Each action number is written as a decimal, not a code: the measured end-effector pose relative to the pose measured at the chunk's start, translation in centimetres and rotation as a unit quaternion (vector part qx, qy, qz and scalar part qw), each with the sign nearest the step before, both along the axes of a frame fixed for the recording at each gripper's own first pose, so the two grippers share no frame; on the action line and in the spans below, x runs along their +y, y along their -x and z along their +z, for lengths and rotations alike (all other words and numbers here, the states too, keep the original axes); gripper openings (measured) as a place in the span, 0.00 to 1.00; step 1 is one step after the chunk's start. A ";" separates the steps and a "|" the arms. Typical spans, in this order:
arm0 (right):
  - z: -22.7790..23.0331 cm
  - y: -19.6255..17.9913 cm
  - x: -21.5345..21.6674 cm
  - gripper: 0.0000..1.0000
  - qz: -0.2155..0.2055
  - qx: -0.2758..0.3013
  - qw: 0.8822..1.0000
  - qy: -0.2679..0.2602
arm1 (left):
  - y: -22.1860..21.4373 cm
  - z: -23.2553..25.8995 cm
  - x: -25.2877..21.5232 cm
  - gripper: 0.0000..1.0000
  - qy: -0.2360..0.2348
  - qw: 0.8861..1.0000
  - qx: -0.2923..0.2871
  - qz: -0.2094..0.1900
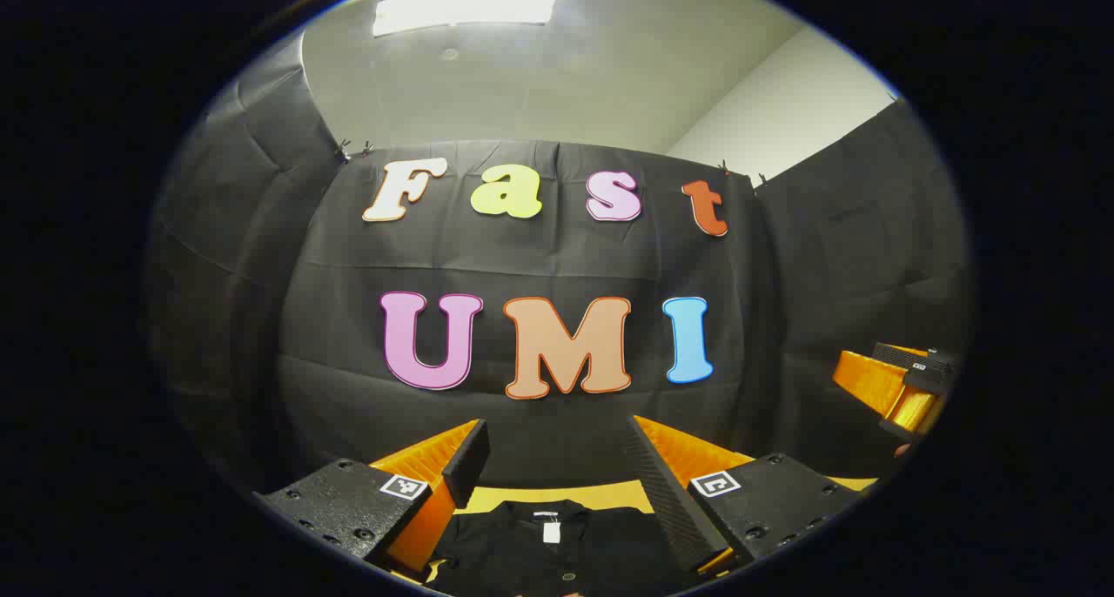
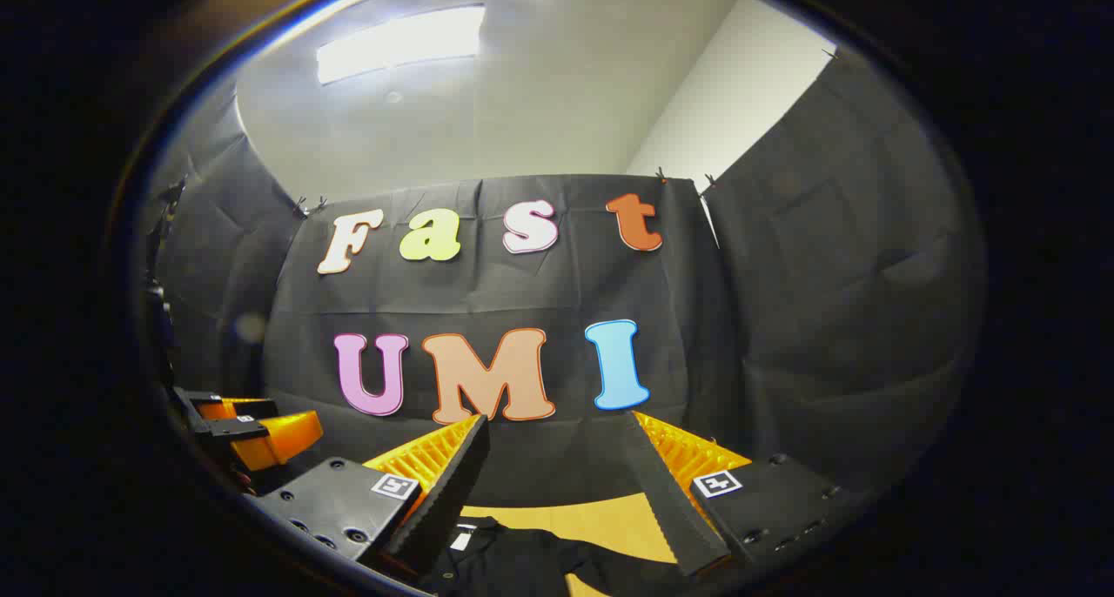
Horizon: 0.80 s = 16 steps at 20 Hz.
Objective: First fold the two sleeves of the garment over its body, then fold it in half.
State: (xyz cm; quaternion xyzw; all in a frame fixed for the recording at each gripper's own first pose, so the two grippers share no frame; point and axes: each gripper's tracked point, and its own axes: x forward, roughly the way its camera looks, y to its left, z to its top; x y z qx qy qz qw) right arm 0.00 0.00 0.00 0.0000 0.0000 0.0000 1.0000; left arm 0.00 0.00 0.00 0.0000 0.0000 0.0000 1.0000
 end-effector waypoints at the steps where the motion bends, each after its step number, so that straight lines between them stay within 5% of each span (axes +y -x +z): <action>1: -0.1 0.1 -0.5 0.99 -0.007 0.003 1.000 -0.004 | 0.2 -0.1 0.0 0.95 0.002 1.000 0.001 0.000; 3: -0.4 0.4 -0.9 0.92 -0.017 0.009 1.000 -0.009 | 0.3 -0.2 0.1 0.95 0.006 1.000 0.004 -0.001; 16: -0.3 0.4 0.3 0.96 -0.014 0.011 1.000 0.007 | 0.2 -0.7 0.9 0.93 0.014 1.000 0.010 0.000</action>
